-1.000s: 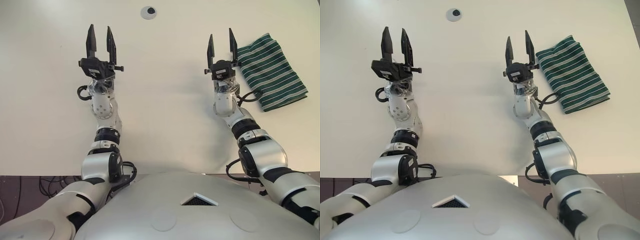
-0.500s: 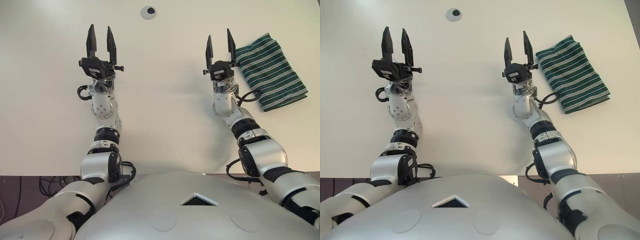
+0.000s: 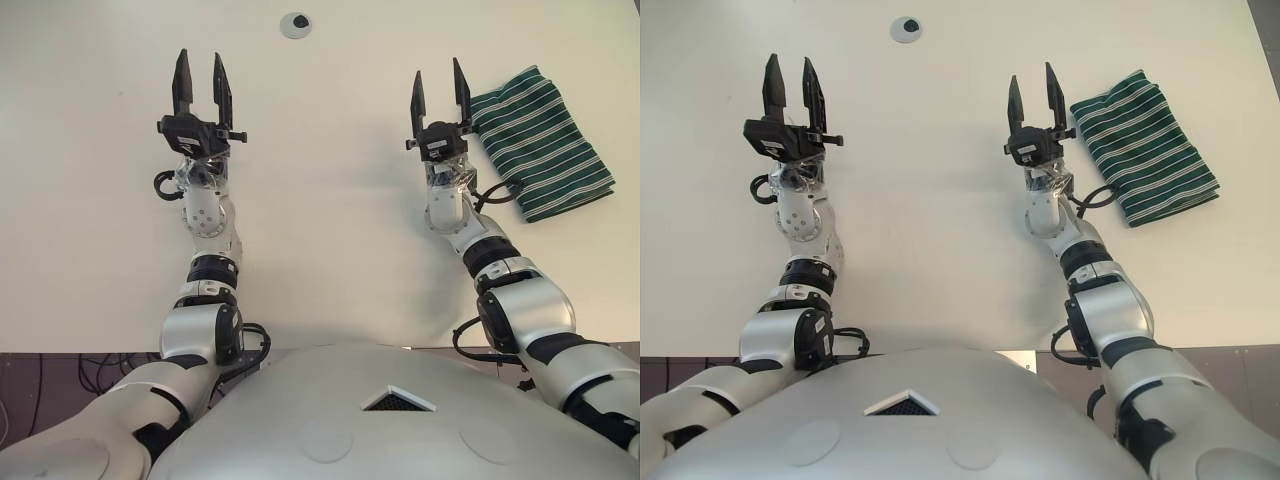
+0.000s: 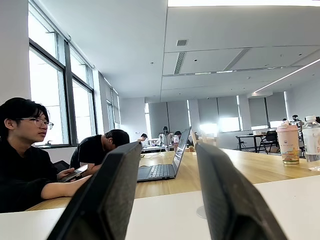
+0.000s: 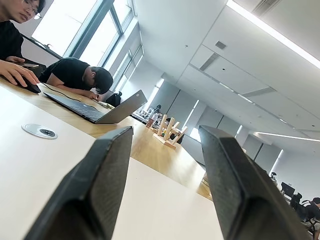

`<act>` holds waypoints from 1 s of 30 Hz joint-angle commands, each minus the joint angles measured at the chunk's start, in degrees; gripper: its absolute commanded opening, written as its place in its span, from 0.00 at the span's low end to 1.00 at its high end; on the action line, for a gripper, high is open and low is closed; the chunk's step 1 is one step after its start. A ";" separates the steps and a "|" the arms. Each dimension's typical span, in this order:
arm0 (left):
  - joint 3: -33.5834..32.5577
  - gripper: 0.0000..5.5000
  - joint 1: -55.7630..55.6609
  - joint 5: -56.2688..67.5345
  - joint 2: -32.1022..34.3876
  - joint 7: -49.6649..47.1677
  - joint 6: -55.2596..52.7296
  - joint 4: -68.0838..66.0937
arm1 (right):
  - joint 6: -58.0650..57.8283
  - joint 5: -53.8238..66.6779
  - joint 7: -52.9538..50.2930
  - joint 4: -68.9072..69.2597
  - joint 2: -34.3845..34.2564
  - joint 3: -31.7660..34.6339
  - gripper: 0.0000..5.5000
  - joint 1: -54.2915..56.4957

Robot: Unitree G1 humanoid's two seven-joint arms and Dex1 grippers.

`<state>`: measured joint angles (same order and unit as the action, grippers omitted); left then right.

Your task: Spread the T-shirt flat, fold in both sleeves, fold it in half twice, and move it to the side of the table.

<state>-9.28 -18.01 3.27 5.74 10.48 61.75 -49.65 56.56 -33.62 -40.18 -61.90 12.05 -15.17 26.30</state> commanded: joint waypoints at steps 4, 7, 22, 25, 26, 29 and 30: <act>-0.08 0.35 2.77 -0.44 1.16 -0.35 0.61 -1.94 | -0.62 -0.10 0.03 -0.49 0.37 -0.38 0.43 1.24; -0.06 0.35 2.78 -0.49 1.15 -0.38 0.64 -1.97 | -0.66 -0.06 0.01 -0.48 0.42 -0.49 0.43 1.25; -0.01 0.35 2.71 -0.71 1.10 -0.41 0.52 -2.07 | -0.07 1.86 3.05 -1.39 -0.02 -0.29 0.43 1.32; -0.02 0.35 2.69 -0.73 1.06 -0.44 0.56 -2.15 | 1.02 7.17 9.04 -2.85 -1.93 1.63 0.43 1.21; -0.02 0.35 2.69 -0.73 1.05 -0.45 0.58 -2.16 | 0.84 8.49 10.37 -3.14 -2.49 2.20 0.43 1.31; 0.02 0.35 2.46 -0.75 0.97 -0.46 0.63 -2.42 | -2.49 11.98 14.37 -4.70 -4.58 3.76 0.43 1.80; 0.04 0.35 2.37 -0.78 0.91 -0.52 0.70 -2.55 | -2.91 12.44 15.48 -4.90 -4.97 3.93 0.43 1.81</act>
